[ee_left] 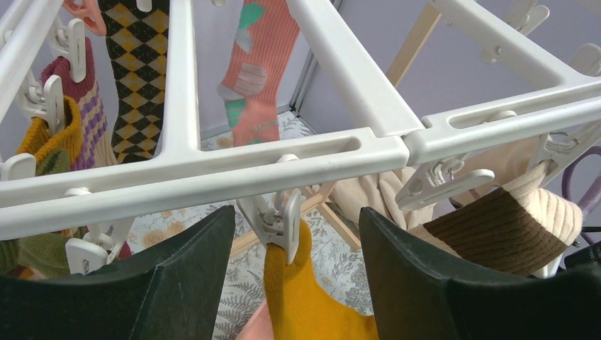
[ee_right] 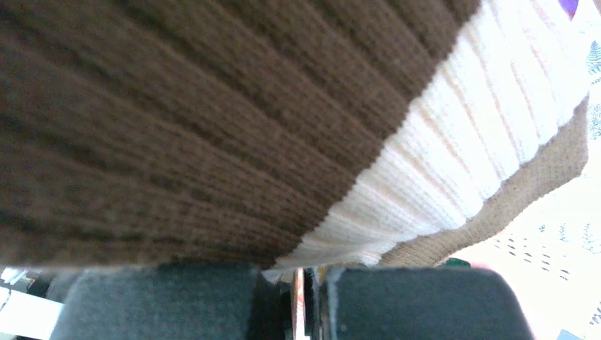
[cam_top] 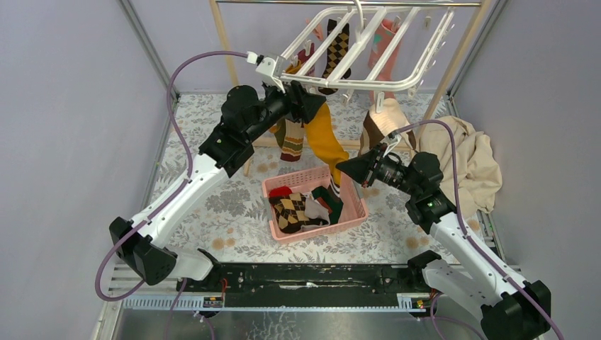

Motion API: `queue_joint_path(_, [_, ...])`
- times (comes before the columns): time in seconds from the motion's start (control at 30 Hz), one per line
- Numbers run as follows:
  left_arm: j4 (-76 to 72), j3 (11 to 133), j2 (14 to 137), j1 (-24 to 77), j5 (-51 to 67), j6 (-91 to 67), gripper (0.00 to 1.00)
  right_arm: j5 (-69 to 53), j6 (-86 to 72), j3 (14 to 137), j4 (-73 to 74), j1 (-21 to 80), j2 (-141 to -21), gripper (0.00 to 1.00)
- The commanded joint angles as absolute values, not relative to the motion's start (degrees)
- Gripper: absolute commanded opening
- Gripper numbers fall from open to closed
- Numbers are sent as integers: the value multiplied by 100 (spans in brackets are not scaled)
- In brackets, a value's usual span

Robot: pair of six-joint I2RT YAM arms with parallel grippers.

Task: Remove the socks clipped to the hanger
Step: Remove the sock from the hanger.

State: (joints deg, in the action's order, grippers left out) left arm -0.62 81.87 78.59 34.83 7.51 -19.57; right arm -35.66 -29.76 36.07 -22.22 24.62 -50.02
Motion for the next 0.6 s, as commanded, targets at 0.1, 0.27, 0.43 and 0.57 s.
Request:
queue_joint_path(0.1, [-746,8091,7895,3446,691,-1868,69,-3654,-2837,3986,-2369,2449,-4878,0])
queue_joint_path(0.27, [-812,8123,7965,3445,703,-1864,63,-3674,-2794,3999,-2323,2452,-4896,0])
queue_joint_path(0.43, [-797,8204,8074,3438,721,-1863,53,-3678,-2752,4012,-2290,2451,-4896,0])
queue_joint_path(0.57, [-826,8205,8095,3428,725,-1881,40,-3683,-2728,3993,-2268,2448,-4904,0])
